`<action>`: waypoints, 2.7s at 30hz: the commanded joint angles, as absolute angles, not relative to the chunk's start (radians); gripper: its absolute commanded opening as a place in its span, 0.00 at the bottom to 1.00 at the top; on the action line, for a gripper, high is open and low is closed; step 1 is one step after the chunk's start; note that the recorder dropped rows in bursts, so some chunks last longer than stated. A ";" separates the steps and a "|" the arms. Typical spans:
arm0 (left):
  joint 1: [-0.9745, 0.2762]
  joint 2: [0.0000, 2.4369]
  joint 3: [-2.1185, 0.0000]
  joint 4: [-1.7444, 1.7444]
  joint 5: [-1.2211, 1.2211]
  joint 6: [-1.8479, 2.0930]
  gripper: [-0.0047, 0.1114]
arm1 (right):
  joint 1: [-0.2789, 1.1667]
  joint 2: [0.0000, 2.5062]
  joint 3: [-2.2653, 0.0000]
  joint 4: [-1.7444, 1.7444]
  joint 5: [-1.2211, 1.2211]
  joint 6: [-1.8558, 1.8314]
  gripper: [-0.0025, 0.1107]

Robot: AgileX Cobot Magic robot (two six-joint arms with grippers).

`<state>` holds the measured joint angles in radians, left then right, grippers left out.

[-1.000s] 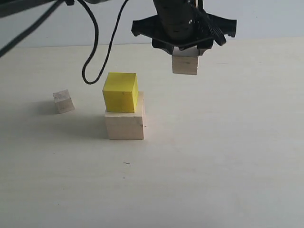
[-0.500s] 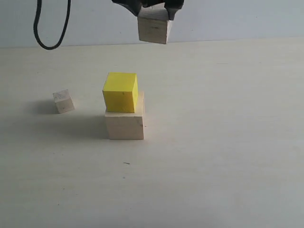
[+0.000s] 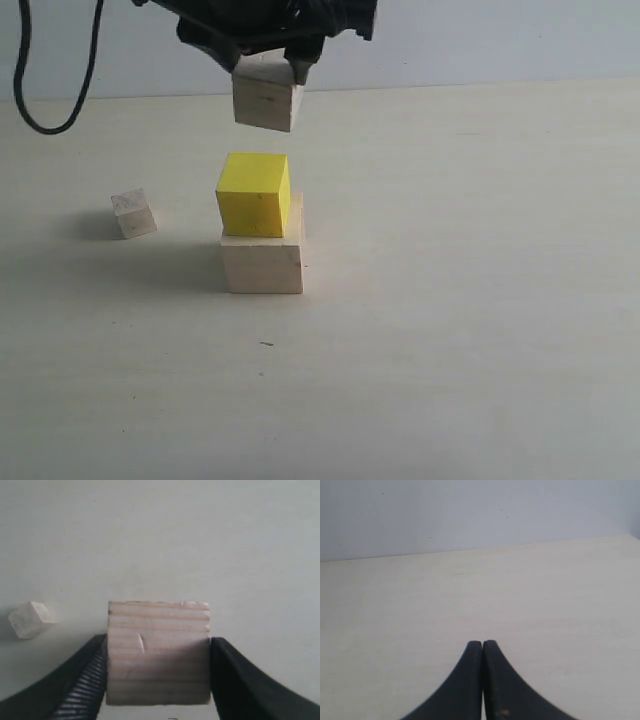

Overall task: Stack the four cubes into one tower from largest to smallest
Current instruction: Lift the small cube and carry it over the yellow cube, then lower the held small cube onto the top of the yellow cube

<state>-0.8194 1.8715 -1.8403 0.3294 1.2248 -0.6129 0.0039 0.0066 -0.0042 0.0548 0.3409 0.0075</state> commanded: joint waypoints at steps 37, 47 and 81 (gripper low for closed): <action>-0.718 1.809 -1.590 0.178 1.012 -0.631 0.05 | -0.003 0.000 0.000 0.047 0.335 0.000 0.02; -0.718 1.811 -1.590 0.178 1.009 -0.620 0.05 | -0.003 0.000 0.000 0.047 0.335 0.000 0.02; -0.687 1.811 -1.529 0.100 0.945 -0.579 0.05 | -0.003 0.000 0.000 0.051 0.335 0.000 0.02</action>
